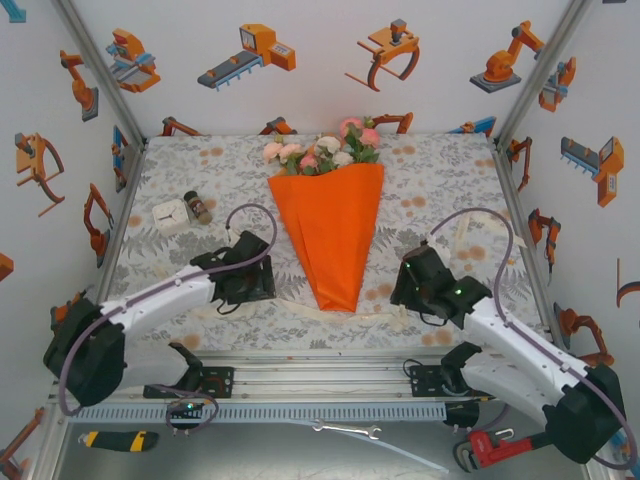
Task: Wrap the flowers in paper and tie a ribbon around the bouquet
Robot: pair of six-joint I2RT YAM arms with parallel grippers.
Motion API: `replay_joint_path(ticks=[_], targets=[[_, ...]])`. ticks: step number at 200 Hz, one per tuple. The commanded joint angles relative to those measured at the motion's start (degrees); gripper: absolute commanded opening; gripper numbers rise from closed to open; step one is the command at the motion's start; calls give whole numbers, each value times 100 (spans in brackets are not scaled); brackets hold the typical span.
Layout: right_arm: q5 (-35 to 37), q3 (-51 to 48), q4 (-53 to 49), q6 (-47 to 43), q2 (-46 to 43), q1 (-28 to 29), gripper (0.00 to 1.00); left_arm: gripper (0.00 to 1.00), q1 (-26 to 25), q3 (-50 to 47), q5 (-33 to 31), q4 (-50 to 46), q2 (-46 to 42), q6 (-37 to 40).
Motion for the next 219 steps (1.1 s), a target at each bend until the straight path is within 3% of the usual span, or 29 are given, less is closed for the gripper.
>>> replay_joint_path(ticks=[1,28,48,99,139,173,219], targets=[[-742,483,762,-210,496,-456,64,83,150,283,248,335,-383,-292],[-1983,787,2181,-216,1725,-1281,68,91,591,489,926,1440,58,-766],[-2646,1116,2946,-289,2799,-1738,70,93,681,918,877,1884,864,-677],[-3225,1806,3604,-684,4482,-2097,68,91,973,1588,1255,3297,2893,-840],[-3426,1690,4043,-553,4951,-2097,66,85,981,1639,1181,3746,3536,-1212],[-3416,1579,4232,-495,5156,-2102,64,73,1005,1448,1474,4430,3832,-1504],[-3597,1451,4705,-166,5449,-2104,63,48,1028,1236,1705,5027,4007,-1936]])
